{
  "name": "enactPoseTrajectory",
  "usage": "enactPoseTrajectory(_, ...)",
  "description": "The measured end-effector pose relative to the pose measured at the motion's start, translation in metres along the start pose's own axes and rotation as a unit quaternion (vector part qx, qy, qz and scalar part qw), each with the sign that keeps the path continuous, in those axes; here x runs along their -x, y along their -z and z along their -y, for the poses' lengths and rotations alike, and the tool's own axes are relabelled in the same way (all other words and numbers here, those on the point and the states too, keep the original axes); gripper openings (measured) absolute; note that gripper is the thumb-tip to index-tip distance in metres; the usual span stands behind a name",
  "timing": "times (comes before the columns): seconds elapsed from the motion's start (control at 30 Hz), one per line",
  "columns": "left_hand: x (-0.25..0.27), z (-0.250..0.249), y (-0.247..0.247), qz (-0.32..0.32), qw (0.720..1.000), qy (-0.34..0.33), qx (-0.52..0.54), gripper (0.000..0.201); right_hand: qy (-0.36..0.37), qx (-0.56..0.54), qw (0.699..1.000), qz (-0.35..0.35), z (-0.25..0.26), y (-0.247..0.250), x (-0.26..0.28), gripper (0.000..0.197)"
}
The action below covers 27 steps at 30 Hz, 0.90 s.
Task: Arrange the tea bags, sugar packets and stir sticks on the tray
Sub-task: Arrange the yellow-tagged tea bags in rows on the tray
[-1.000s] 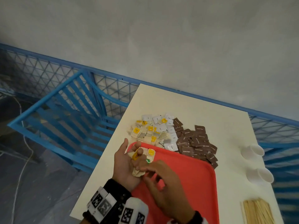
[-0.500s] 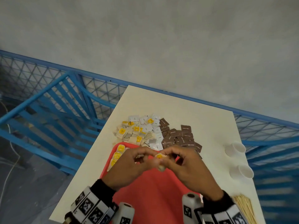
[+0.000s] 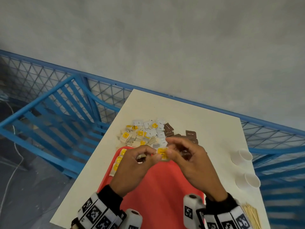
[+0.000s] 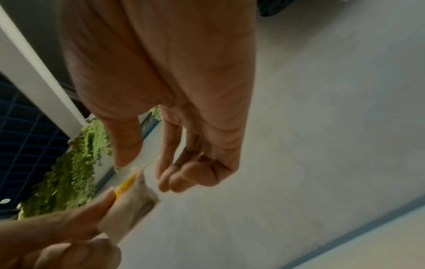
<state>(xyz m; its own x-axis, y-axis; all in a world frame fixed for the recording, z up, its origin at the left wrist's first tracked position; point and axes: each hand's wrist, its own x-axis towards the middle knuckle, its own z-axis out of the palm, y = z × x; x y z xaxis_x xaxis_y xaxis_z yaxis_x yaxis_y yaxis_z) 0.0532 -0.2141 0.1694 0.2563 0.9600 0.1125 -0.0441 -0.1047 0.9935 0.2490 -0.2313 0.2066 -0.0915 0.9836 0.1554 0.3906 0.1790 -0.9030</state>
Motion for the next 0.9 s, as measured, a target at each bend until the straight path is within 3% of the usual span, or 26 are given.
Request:
enactPoseTrajectory(0.13, -0.002, -0.005, 0.009, -0.043, 0.998, 0.019, 0.03, 0.031, 0.005, 0.016, 0.999, 0.031, -0.004, -0.011, 0.011, 0.033)
enactPoseTrajectory(0.23, -0.003, -0.008, 0.015, -0.043, 0.998, 0.031, 0.046, 0.032, -0.026, -0.008, 0.999, -0.029, -0.006, -0.016, 0.011, 0.029)
enactPoseTrajectory(0.3, -0.004, -0.008, 0.019, -0.039, 0.998, 0.034, 0.045, 0.028, -0.021, -0.015, 0.999, -0.026, -0.002, -0.021, 0.008, 0.024)
enactPoseTrajectory(0.37, -0.004, -0.008, 0.023, -0.037, 0.998, 0.028, 0.032, 0.023, 0.016, 0.008, 1.0, -0.021, 0.001, -0.029, 0.007, 0.033)
enactPoseTrajectory(0.47, -0.005, -0.007, 0.029, -0.032, 0.999, 0.022, 0.015, 0.018, -0.009, -0.026, 0.996, -0.089, 0.002, -0.036, 0.005, 0.043)
enactPoseTrajectory(0.57, -0.005, -0.006, 0.036, -0.018, 0.999, 0.028, 0.012, 0.02, -0.048, -0.063, 0.993, -0.093, 0.005, -0.041, 0.0, 0.023)
enactPoseTrajectory(0.67, -0.005, -0.004, 0.043, -0.009, 0.999, 0.034, 0.015, 0.02, -0.044, -0.067, 0.996, -0.027, 0.008, -0.054, -0.004, 0.021)
enactPoseTrajectory(0.8, -0.003, 0.008, 0.056, -0.012, 0.998, 0.059, -0.01, 0.02, -0.054, -0.112, 0.992, -0.035, -0.002, -0.074, -0.008, 0.006)
enactPoseTrajectory(0.9, 0.003, 0.02, 0.07, -0.052, 0.994, 0.098, -0.023, 0.009, -0.119, -0.103, 0.987, -0.03, -0.033, -0.098, -0.006, 0.006)
